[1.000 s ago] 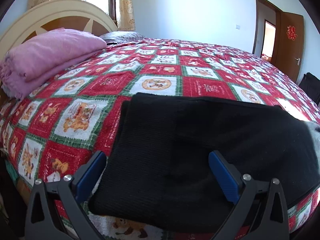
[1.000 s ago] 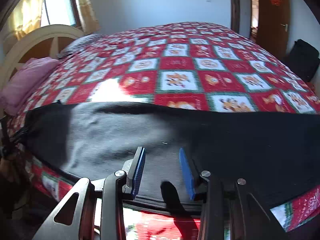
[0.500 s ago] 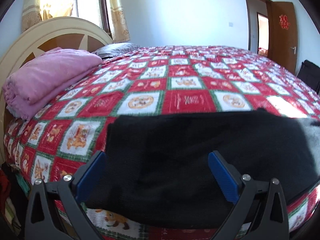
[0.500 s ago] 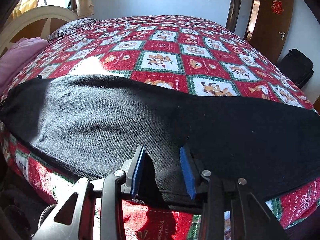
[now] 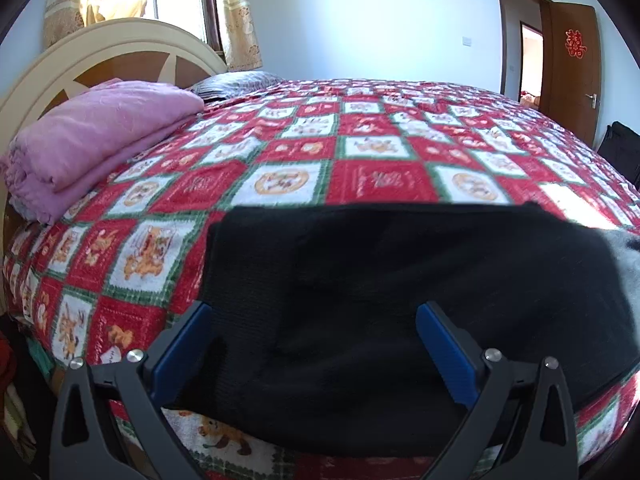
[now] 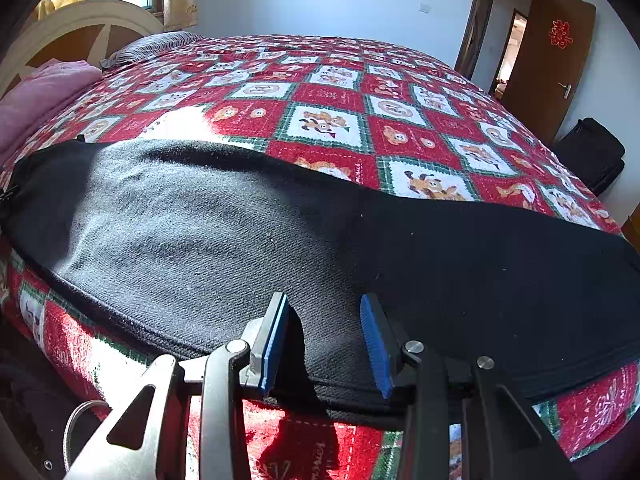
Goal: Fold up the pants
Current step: 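Press the right gripper along the folded pants to smooth them flat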
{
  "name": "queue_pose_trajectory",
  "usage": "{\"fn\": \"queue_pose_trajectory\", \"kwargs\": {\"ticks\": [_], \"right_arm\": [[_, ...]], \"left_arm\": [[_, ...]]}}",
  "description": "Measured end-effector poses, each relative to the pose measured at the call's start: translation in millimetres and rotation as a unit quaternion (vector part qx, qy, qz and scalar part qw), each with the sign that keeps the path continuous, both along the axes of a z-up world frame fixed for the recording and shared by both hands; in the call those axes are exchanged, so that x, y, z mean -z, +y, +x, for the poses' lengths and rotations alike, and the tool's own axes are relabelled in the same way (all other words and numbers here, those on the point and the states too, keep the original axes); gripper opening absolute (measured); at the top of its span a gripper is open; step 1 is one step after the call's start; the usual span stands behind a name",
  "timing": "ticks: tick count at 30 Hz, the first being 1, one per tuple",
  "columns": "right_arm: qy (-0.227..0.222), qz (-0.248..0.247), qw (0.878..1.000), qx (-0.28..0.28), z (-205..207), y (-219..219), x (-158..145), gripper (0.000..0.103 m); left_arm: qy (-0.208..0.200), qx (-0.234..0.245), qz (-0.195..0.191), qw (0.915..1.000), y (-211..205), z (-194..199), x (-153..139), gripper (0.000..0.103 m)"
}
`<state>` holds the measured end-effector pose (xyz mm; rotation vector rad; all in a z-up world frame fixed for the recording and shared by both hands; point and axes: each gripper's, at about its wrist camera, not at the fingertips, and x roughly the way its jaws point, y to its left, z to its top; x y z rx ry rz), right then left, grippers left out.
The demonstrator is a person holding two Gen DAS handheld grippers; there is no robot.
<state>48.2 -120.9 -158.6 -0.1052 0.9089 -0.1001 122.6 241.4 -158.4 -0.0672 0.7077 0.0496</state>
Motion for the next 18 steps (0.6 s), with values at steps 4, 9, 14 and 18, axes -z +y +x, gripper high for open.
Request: {"fn": "queue_pose_trajectory", "kwargs": {"ticks": [4, 9, 14, 18], "right_arm": [[-0.016, 0.028, 0.999, 0.011, -14.2, -14.2, -24.8, 0.047], [-0.061, 0.045, 0.994, 0.075, -38.5, -66.0, -52.8, 0.047], [-0.056, 0.075, 0.986, 0.136, -52.1, -121.2, -44.2, 0.047], [-0.061, 0.077, 0.990, 0.098, -60.0, -118.6, -51.7, 0.047]], "left_arm": [[-0.024, 0.019, -0.009, 0.9995, -14.1, -2.5, -19.8, 0.103], [-0.026, 0.051, 0.002, 0.9984, -41.3, 3.0, -17.6, 0.103], [-0.012, 0.055, 0.009, 0.9984, -43.5, 5.2, 7.9, 0.103], [-0.013, 0.059, -0.020, 0.9980, -34.9, 4.0, 9.5, 0.103]]}}
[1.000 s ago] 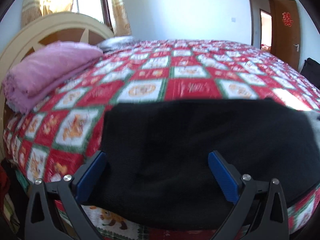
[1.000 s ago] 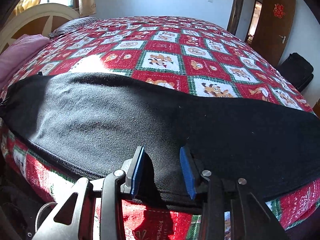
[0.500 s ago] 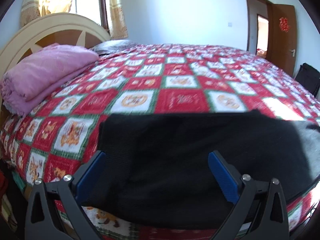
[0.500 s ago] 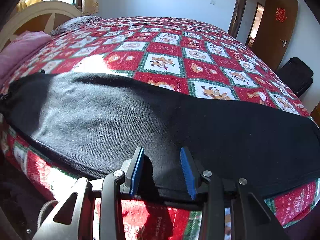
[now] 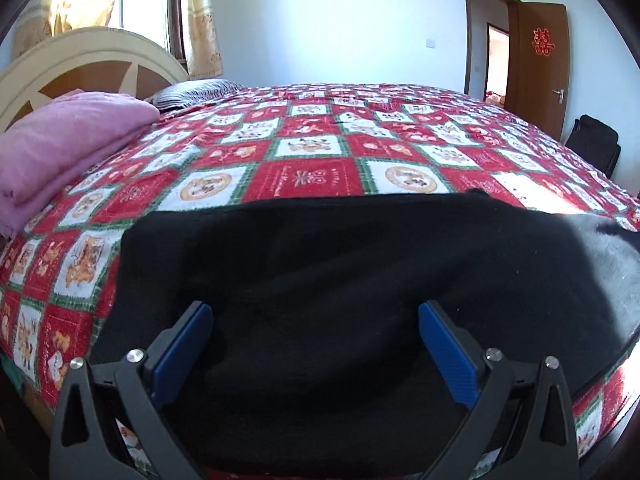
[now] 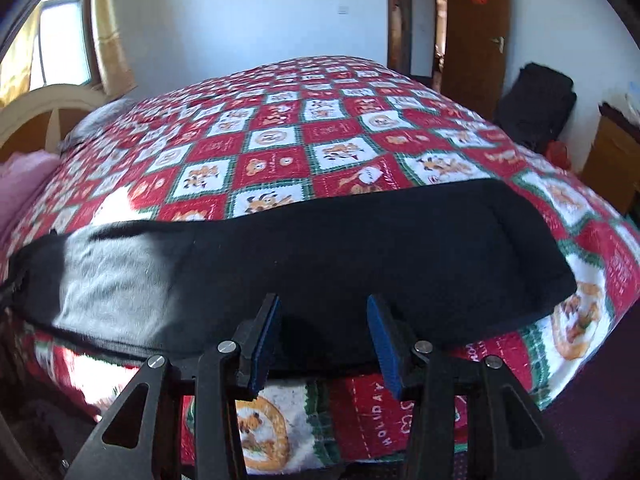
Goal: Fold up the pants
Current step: 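Press the right gripper along the folded pants to smooth them flat, then grasp the end of the black pants strip with the right gripper and lift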
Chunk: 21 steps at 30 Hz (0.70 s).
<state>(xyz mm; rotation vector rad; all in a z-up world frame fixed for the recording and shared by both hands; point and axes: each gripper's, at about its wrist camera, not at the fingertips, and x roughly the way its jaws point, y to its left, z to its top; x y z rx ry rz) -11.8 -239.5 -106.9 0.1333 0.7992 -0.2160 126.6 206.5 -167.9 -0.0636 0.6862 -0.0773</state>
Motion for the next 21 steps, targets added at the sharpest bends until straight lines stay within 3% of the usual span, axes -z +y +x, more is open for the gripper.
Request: {"fn": "queue_pose_trajectory", "kwargs": {"ticks": [2, 6, 12, 17, 21], "right_arm": [[-0.036, 0.050, 0.998, -0.003, -9.4, -14.7, -13.9, 0.047], [-0.083, 0.081, 0.992, 0.057, -28.5, -56.6, -38.4, 0.047], [-0.085, 0.117, 0.983, 0.110, -35.4, -115.3, -45.2, 0.047], [-0.074, 0.169, 0.977, 0.107, -31.2, -138.2, -34.1, 0.046], [-0.058, 0.210, 0.970, 0.103, -27.2, -149.2, -16.6, 0.034]], "left_arm": [[-0.004, -0.001, 0.013, 0.9999, -2.9, -1.1, -3.1, 0.103], [-0.006, -0.010, 0.015, 0.9998, -1.8, -0.6, -3.8, 0.103], [-0.005, -0.014, 0.013, 0.9998, -1.3, -0.8, -3.9, 0.103], [-0.005, -0.017, 0.007, 0.9998, 0.7, -0.1, -2.6, 0.103], [-0.005, -0.017, 0.006, 0.9998, 1.2, -0.5, -2.1, 0.103]]}}
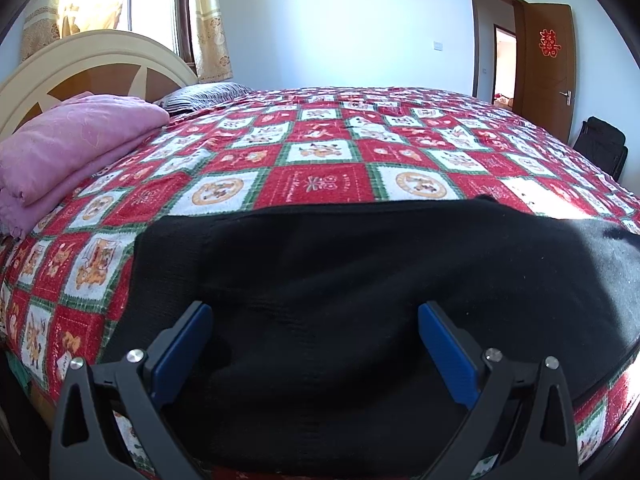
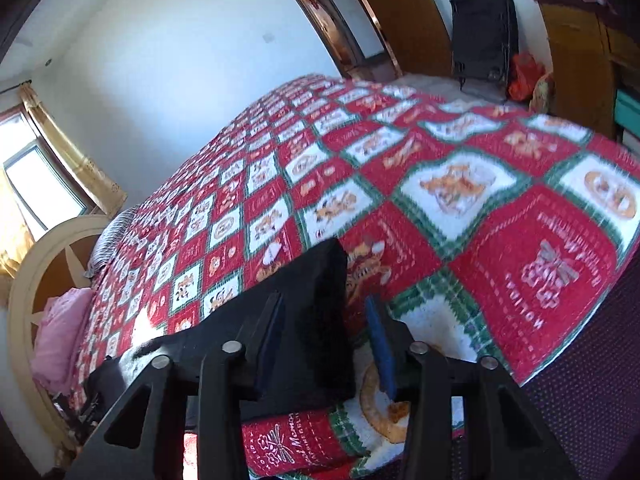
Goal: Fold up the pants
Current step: 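Grasp the end of the black pants strip with the right gripper and lift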
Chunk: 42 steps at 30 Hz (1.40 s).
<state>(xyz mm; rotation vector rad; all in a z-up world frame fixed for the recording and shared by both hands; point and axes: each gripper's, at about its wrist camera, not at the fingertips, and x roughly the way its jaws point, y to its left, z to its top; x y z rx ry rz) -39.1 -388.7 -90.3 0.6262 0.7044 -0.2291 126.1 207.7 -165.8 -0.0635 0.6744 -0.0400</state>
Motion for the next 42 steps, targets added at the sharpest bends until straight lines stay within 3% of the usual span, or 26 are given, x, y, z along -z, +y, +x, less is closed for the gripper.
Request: {"fn": "queue_pose_trajectory", "kwargs": {"ticks": [2, 4, 8, 12, 15, 24, 34, 42], "right_arm": [[-0.002, 0.020, 1.000, -0.018, 2.1, 0.4, 8.7, 0.027], [0.006, 0.015, 0.999, -0.028, 6.9, 2.6, 13.0, 0.027], [0.002, 0.056, 0.998, -0.032, 13.8, -9.2, 17.9, 0.024], [0.012, 0.025, 0.999, -0.043, 15.0, -0.2, 16.1, 0.018], [0.004, 0.033, 0.999, -0.032, 12.5, -2.3, 15.9, 0.011], [-0.026, -0.020, 0.999, -0.030, 14.6, 26.6, -14.2, 0.010], [-0.054, -0.068, 0.994, -0.070, 25.7, 79.1, -51.6, 0.009], [-0.062, -0.094, 0.984, -0.139, 47.4, 145.1, -63.2, 0.009]], "left_arm": [[0.000, 0.000, -0.001, 1.0000, -0.1, -0.2, 0.2, 0.103], [-0.001, 0.000, -0.003, 1.0000, 0.1, -0.3, 1.0, 0.103], [-0.004, 0.003, -0.003, 1.0000, 1.0, -0.6, 1.0, 0.103], [-0.003, 0.004, -0.008, 1.0000, 3.6, 0.9, 1.4, 0.103], [-0.001, 0.000, -0.011, 0.9999, 7.5, 2.3, -0.4, 0.103], [0.010, -0.035, -0.011, 0.9993, 37.6, 5.3, 2.0, 0.103], [0.009, -0.033, -0.015, 0.9993, 40.8, 3.6, 3.3, 0.103], [-0.038, -0.011, -0.047, 0.9981, 32.1, -7.7, -35.8, 0.103]]}}
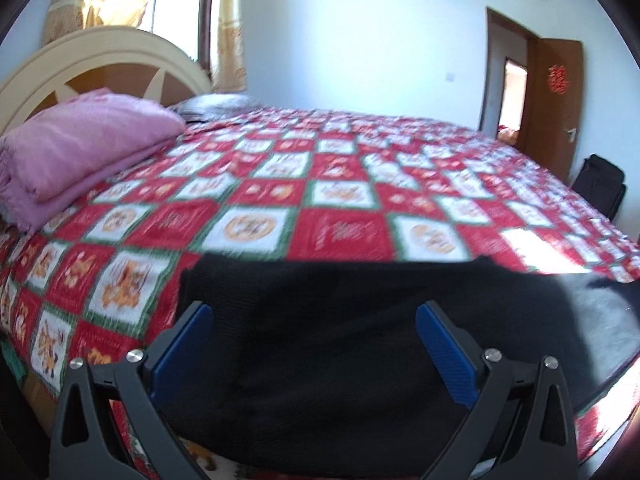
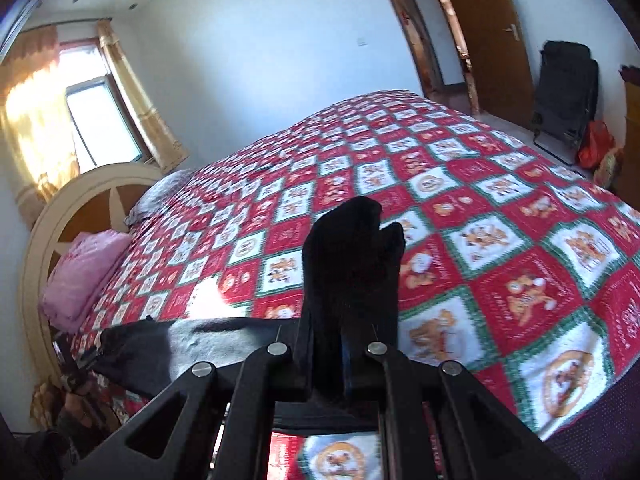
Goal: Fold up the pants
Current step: 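Grasp the end of the black pants strip with the right gripper and lift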
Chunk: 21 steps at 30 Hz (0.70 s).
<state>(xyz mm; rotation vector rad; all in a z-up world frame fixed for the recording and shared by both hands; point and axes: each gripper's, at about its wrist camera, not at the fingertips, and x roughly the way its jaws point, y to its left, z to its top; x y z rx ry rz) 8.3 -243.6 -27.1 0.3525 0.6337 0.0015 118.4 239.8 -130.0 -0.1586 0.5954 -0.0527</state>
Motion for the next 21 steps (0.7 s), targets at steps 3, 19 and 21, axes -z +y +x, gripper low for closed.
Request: {"fn": "queue_pose_trajectory", "kwargs": {"ticks": [3, 19, 21], "right_arm": [[0.014, -0.016, 0.999, -0.026, 16.4, 28.7, 8.1, 0.009], [0.132, -0.034, 0.979, -0.149, 78.7, 119.7, 115.7, 0.016], [0.119, -0.010, 0.981, -0.155, 73.3, 111.0, 109.3, 0.026]], "left_arm": [[-0.005, 0.045, -0.024, 0.9987, -16.5, -2.7, -12.8, 0.103], [0.028, 0.266, -0.085, 0.9597, -164.6, 9.2, -33.8, 0.103], [0.034, 0.295, -0.079, 0.9515, -189.0, 10.3, -36.4, 0.103]]}}
